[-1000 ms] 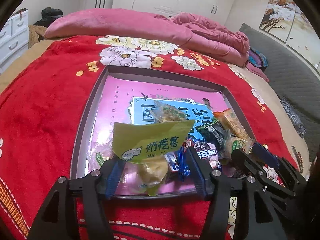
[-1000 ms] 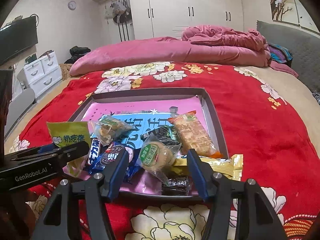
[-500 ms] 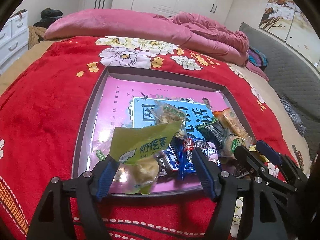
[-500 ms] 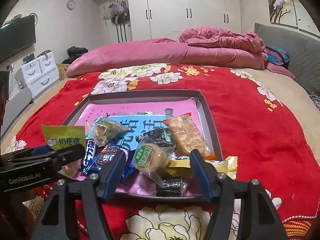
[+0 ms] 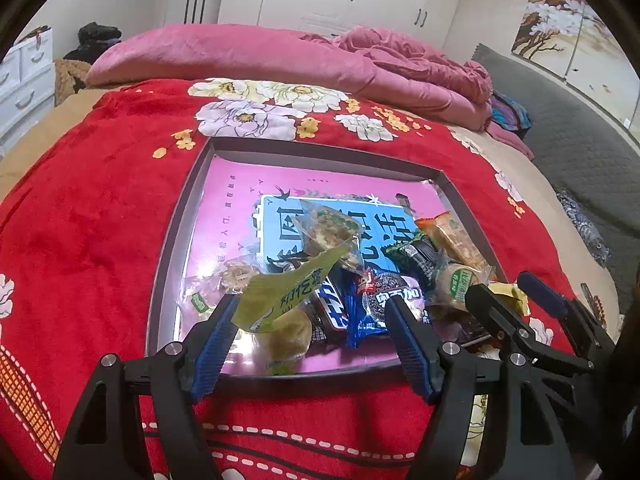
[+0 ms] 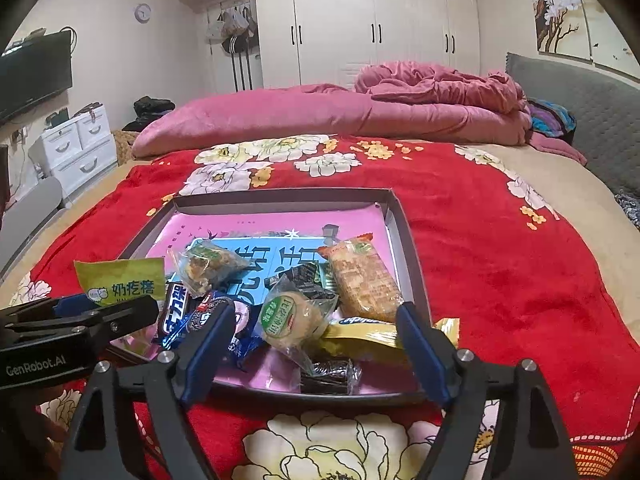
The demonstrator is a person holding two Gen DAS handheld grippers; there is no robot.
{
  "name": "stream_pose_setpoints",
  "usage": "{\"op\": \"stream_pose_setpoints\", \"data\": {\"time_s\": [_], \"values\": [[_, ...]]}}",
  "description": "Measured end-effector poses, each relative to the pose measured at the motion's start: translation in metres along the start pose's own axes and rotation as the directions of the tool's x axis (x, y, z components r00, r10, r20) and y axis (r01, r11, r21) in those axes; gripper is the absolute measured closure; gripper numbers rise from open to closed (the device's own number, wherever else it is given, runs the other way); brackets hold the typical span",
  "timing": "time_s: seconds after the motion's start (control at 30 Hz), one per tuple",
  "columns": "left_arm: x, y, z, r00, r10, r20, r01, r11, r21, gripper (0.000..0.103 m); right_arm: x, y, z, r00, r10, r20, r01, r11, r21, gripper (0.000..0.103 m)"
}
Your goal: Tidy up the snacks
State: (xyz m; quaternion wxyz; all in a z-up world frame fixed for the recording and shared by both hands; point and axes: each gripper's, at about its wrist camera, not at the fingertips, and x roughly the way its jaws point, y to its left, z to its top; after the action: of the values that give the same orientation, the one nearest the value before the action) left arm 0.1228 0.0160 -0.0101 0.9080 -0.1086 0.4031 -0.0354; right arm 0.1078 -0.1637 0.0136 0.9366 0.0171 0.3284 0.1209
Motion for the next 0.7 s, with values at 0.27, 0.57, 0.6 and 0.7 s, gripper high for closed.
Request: {"op": "stream_pose_setpoints", "data": {"time_s": [0.27, 0.57, 0.6, 0.7], "values": [[-0.005, -0.004, -0.005, 1.000, 0.008, -0.019, -0.007, 1.000, 0.014, 0.027, -0.013, 0.001, 0.000, 1.000, 0.008, 0.020, -0.008, 1.000, -0.005, 0.011], [-0.029, -0.009, -0.023, 0.997, 0.036, -0.065, -0.034, 0.999, 0.030, 0.027, -0.038, -0.001, -0.008, 0.999, 0.020, -0.042, -0.018, 0.999, 0.044, 0.004], [-0.033, -0.010, -0.025, 0.997, 0.041, -0.067, -0.039, 0.999, 0.032, 0.027, -0.042, -0.003, -0.009, 0.998, 0.023, -0.058, -0.019, 0.998, 0.063, 0.004], [-0.044, -0.011, -0.032, 0.996, 0.042, -0.078, -0.039, 0.999, 0.032, 0.027, -0.053, -0.007, -0.013, 0.996, 0.031, -0.087, -0.022, 0.995, 0.099, 0.003]]}}
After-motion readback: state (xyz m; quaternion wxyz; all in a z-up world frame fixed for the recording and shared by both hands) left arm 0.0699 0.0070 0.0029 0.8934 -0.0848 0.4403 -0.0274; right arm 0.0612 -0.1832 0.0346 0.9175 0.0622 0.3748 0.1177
